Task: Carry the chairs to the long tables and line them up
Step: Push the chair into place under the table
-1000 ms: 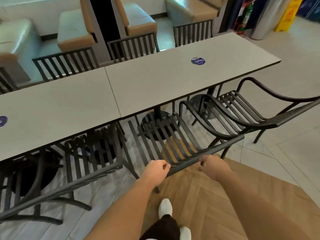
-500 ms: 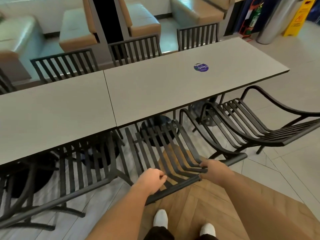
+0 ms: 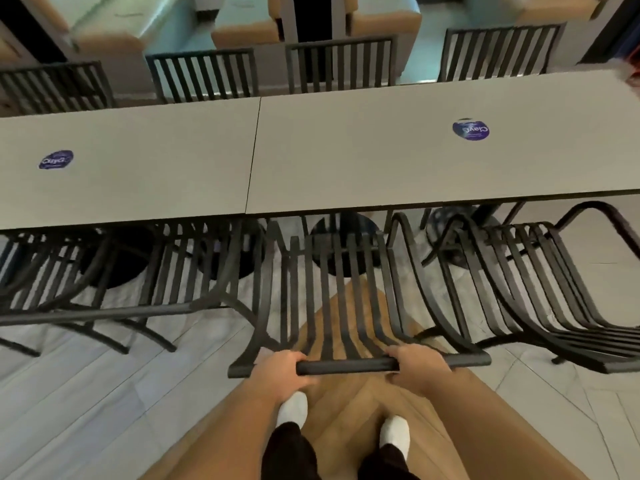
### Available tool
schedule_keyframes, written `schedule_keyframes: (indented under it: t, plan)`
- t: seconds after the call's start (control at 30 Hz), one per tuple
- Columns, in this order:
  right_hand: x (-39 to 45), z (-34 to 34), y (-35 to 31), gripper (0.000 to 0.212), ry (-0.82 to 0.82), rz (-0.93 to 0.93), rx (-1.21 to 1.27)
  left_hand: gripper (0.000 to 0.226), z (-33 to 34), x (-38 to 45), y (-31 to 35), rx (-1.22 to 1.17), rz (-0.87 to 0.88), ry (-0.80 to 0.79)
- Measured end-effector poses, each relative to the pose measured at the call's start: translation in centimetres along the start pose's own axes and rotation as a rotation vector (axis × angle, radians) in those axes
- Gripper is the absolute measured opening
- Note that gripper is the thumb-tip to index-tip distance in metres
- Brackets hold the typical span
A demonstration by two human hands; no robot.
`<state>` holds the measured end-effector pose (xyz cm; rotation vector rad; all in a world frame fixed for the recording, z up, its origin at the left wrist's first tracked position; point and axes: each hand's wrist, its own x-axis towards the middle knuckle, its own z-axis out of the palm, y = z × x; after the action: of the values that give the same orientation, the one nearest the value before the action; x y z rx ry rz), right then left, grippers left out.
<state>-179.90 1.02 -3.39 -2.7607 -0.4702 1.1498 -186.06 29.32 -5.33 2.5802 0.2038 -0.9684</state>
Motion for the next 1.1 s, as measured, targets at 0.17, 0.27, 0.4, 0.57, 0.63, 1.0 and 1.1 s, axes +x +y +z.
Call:
schedule_keyframes:
  t: [0.17,0.27,0.4,0.57,0.63,1.0,1.1]
  plan:
    - [0.4,1.1,2.1,0.032,0.122,-0.138,-0.142,0.047,1.2,-0.2,1.6,0.204,-0.098,0.127]
    - [0.0,1.6,2.6,0.031,0.12,-0.167,-0.193,0.055,2.4,-0.4,2.4,0.263,-0.159,0.137]
    - [-1.0,3.3,4.4,0.035,0.11,-0.15,-0.199,0.057,4.0,-0.5,3.9,0.312,-0.177,0.123]
    - [-0.6,3.3,6.0,0.036,0.134,-0.162,-0.124,0.057,3.5,0.3,4.8,0.31,-0.166,0.109]
    - [0.0,3.1,6.5,0.036,0.134,-0.168,-0.125,0.056,3.2,0.7,5.3,0.302,-0.167,0.107]
    - [4.2,-1.3,9.2,0.039,0.183,-0.145,-0.101,0.049,0.2,4.7,8.5,0.299,-0.169,0.138]
    - [5.2,-2.2,9.6,0.038,0.176,-0.14,-0.09,0.048,-0.4,5.9,8.7,0.285,-0.173,0.147]
